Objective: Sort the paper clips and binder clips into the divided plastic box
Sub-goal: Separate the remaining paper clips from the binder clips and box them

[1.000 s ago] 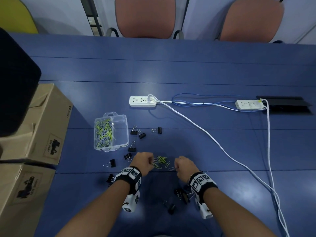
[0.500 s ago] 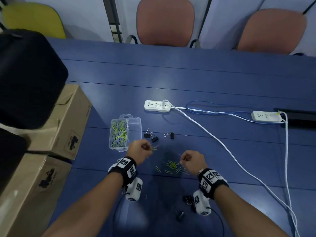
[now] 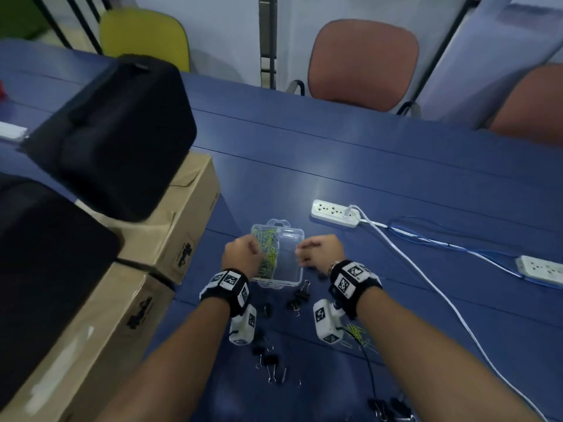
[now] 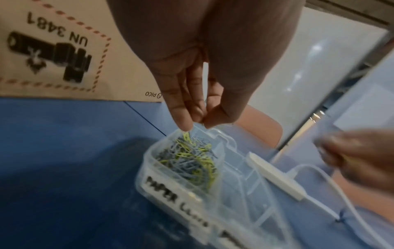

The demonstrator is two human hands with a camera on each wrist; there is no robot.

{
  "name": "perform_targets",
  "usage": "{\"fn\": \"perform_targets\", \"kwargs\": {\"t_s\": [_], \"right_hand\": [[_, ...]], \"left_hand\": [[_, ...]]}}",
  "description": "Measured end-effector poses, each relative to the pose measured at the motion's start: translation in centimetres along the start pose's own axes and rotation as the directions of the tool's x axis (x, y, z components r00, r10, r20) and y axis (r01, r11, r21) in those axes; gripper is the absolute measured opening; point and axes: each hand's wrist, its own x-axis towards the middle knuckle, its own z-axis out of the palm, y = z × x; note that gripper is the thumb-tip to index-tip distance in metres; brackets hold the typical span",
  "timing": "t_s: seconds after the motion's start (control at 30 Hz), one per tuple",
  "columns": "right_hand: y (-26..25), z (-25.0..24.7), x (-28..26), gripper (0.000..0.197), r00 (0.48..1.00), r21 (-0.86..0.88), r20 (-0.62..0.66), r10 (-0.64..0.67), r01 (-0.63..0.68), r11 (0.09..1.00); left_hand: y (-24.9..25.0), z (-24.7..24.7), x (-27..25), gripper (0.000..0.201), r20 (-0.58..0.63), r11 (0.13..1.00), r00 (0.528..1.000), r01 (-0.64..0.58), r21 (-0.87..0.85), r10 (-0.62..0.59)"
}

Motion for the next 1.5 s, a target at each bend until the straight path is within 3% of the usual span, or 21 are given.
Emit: {"fn": "perform_targets", "kwargs": {"t_s": [0.2, 0.37, 0.5, 0.6, 0.73, 0.8, 0.9, 1.03, 1.1, 1.2, 1.33, 1.4, 1.5], "right_hand": [[-0.9, 4.6, 4.8, 0.019, 0.996, -0.234, 0.016, 0.087, -0.081, 0.969], [-1.9, 6.8, 6.4, 0.017, 0.988, -0.386, 0.108, 0.108, -0.058, 0.921], [-2.5, 6.9, 6.3, 0.023, 0.981, -0.423, 0.158, 0.112, -0.035, 0.905], [-2.6, 5.7, 5.2, 0.025, 0.994, -0.42, 0.106, 0.038, 0.01, 0.908], [-1.9, 1.0, 2.3, 0.026, 1.0, -0.23, 0.008, 0.004, -0.002, 0.973], [0.6, -2.6, 0.8, 0.03, 0.997, -0.28, -0.076, -0.006, -0.016, 0.96], [5.7, -7.9, -2.3, 0.027, 0.983, -0.602, -0.183, 0.002, -0.114, 0.79], [11.5, -12.2, -7.4, 0.032, 0.944, -0.718, -0.284, 0.17, -0.327, 0.615], [13.7, -12.9, -9.6, 0.032, 0.933, -0.71, -0.277, 0.231, -0.361, 0.605], [16.1, -12.5, -11.3, 0.052, 0.945, -0.697, -0.235, 0.228, -0.328, 0.637], [17.9, -10.7, -11.7, 0.08, 0.974, -0.704, -0.188, 0.13, -0.225, 0.674], [18.2, -10.0, -11.8, 0.074, 0.98, -0.707, -0.189, 0.069, -0.185, 0.683], [18.4, -9.5, -12.0, 0.056, 0.984, -0.702, -0.18, -0.018, -0.116, 0.703]], "left_hand": [[-1.7, 0.9, 0.9, 0.005, 0.099, 0.99, 0.993, -0.081, 0.119, 0.069], [-3.7, 1.4, 1.2, 0.02, 0.139, 0.999, 0.989, -0.044, -0.005, 0.044], [-4.5, 1.4, 1.1, 0.025, 0.124, 0.998, 0.992, -0.023, -0.058, 0.03], [-4.5, 1.3, 0.9, 0.024, 0.071, 0.997, 0.997, -0.029, -0.067, 0.034], [-2.7, 1.6, -0.5, 0.013, 0.016, 0.983, 0.983, -0.181, -0.019, 0.181], [-1.0, 2.6, -2.2, 0.011, 0.051, 0.958, 0.957, -0.287, 0.011, 0.286], [1.5, 5.8, -5.2, 0.013, 0.269, 0.911, 0.876, -0.411, -0.016, 0.4], [3.7, 10.7, -8.3, 0.038, 0.598, 0.865, 0.717, -0.496, 0.075, 0.359], [4.2, 13.0, -9.6, 0.056, 0.702, 0.814, 0.651, -0.553, 0.176, 0.291], [4.5, 15.3, -11.1, 0.075, 0.718, 0.753, 0.653, -0.592, 0.288, 0.239], [5.1, 17.6, -11.7, 0.076, 0.704, 0.742, 0.648, -0.617, 0.262, 0.291], [5.3, 18.2, -11.8, 0.065, 0.684, 0.75, 0.653, -0.618, 0.234, 0.325], [6.1, 18.3, -12.3, 0.033, 0.647, 0.756, 0.663, -0.623, 0.199, 0.376]]}}
